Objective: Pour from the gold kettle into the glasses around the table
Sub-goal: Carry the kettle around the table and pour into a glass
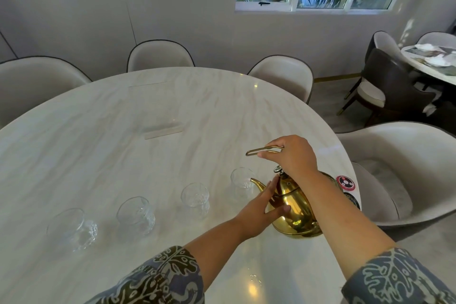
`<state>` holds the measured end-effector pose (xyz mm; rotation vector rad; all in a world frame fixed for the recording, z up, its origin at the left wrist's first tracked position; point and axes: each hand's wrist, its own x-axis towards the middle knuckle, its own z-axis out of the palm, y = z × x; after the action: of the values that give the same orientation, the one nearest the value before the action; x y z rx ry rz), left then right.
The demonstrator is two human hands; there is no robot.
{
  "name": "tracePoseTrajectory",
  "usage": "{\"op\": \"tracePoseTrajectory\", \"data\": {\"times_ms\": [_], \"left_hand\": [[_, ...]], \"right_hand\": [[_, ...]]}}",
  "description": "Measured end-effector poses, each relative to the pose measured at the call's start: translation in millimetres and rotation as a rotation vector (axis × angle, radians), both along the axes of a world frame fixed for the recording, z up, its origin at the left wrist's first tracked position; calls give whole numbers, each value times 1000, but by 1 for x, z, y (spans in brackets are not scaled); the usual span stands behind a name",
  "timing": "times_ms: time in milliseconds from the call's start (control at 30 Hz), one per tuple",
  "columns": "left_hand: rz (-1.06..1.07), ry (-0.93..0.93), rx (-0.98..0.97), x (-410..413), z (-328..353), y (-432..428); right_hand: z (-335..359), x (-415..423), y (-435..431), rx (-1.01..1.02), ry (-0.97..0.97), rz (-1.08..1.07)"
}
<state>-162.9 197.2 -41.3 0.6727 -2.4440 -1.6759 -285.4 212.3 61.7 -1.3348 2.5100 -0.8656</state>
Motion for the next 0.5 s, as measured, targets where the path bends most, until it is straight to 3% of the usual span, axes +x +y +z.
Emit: {"op": "tracePoseTrajectory", "data": {"times_ms": [500], "left_hand": [[26,31,35,3,15,6]], "right_hand": [[12,7,-3,70,17,-14]]}}
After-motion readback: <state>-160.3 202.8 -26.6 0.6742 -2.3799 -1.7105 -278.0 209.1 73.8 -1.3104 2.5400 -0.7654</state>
